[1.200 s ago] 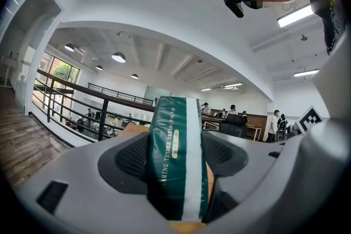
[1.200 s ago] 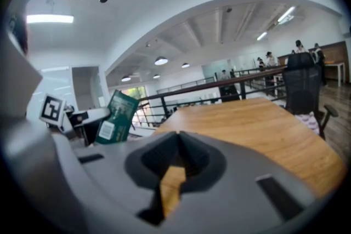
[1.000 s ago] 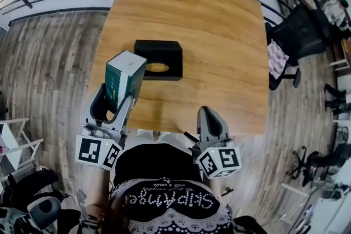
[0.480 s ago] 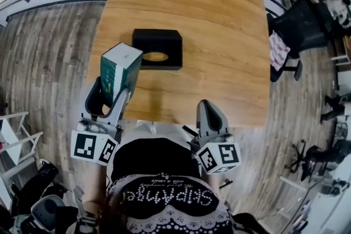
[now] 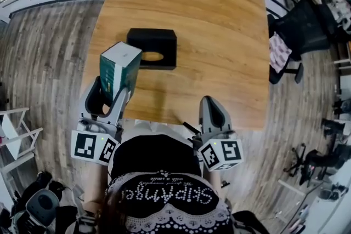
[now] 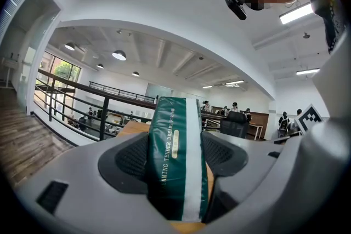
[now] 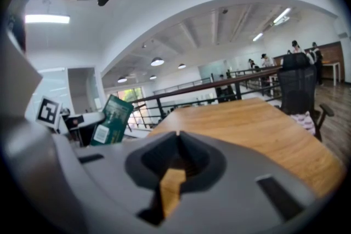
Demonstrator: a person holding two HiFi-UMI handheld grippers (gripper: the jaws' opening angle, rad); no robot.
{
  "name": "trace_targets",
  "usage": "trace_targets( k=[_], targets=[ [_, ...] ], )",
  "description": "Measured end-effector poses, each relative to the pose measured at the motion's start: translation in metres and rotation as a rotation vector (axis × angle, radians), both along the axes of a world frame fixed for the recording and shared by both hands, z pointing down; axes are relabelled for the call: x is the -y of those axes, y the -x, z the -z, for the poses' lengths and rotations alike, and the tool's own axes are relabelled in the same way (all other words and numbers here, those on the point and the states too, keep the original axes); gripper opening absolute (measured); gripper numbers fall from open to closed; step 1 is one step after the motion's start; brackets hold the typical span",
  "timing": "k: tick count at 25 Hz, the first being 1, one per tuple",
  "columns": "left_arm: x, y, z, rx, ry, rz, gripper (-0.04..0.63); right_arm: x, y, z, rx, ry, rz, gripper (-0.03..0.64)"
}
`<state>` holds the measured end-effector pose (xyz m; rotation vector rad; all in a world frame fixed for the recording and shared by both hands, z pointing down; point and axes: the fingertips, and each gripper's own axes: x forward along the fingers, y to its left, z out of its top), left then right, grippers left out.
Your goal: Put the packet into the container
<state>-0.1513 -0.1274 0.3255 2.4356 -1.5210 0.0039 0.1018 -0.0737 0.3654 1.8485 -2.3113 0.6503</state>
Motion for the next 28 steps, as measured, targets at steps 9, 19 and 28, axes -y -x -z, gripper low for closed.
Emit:
trace_targets(
  k=[9,19,28],
  targets=[
    [0.013,0.002,0.004,-0.002,-0.026,0.013,0.333,0.017,-0.004,0.000,0.003,-0.012,0.009,0.038],
    [0.026,0.018,0.011,0.051,-0.054,0.015,0.331,0.024,0.000,0.003,-0.001,-0.009,-0.002,0.038],
    [0.046,0.016,0.015,0.129,-0.099,-0.051,0.330,0.022,-0.012,0.000,-0.006,0.002,-0.048,0.038]
  ],
)
